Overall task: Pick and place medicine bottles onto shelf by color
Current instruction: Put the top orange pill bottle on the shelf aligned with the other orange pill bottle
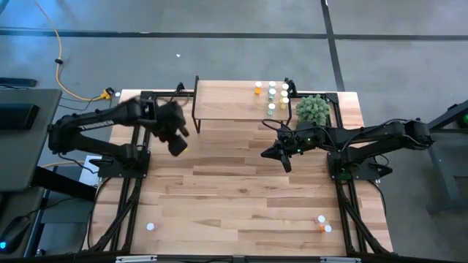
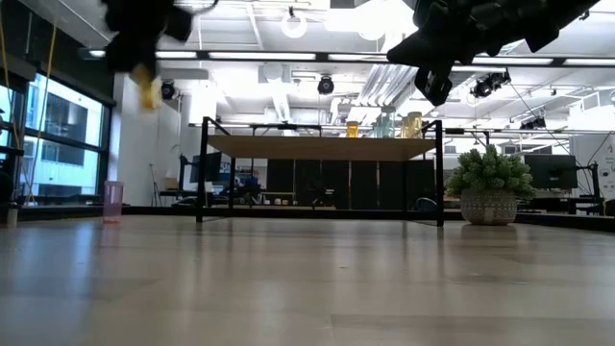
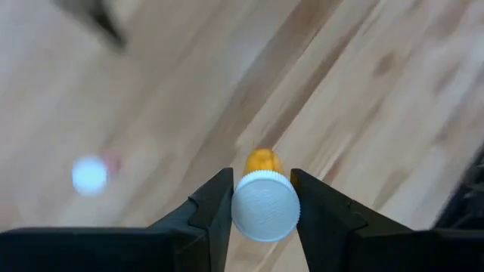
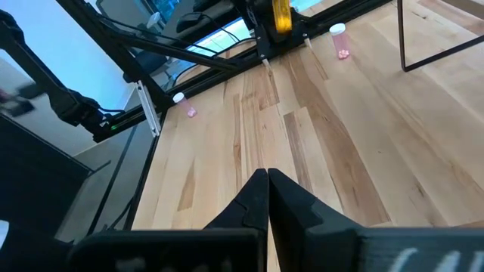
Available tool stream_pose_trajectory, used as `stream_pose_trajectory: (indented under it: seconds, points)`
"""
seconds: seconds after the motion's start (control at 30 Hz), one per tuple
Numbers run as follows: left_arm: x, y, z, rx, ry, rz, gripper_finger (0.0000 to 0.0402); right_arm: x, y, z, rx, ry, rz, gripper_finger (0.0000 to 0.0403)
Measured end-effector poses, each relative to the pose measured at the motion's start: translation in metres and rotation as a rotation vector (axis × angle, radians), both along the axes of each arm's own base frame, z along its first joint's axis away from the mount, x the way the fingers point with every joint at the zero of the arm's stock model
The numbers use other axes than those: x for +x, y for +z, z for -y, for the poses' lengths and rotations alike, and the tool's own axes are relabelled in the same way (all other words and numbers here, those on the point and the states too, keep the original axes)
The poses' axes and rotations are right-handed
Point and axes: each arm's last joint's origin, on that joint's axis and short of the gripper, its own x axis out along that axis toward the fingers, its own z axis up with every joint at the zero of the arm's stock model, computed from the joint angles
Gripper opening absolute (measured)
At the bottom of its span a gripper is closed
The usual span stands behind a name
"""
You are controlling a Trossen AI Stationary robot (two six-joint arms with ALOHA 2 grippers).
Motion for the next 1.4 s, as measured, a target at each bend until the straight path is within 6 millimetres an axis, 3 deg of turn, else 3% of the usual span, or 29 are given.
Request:
stream_pose_trajectory:
  seconds: [0.17,0.33,0.53,0.77,0.93,1.4]
  points:
    - [0.028,0.054,-0.013,0.125,-0.091,0.068,0.0115,0.0,0.0,0.0,-0.001,0.0,0.0,0.0]
    - [0.075,0.076,-0.035,0.288,-0.203,0.012,0.0115,0.0,0.0,0.0,-0.001,0.001,0.0,0.0]
    - [0.133,0.079,-0.062,0.437,-0.296,-0.035,0.0115,0.0,0.0,0.0,-0.005,-0.002,0.0,0.0]
    - [0.178,0.046,-0.094,0.49,-0.394,-0.166,0.0115,0.0,0.0,0.002,-0.024,-0.057,-0.001,0.0]
    - [0.19,0.021,-0.113,0.477,-0.427,-0.244,0.0115,0.0,0.0,0.002,-0.002,-0.067,-0.004,0.0]
    - [0.179,0.019,-0.143,0.499,-0.452,-0.263,0.0115,0.0,0.0,0.003,-0.022,-0.107,-0.004,0.0]
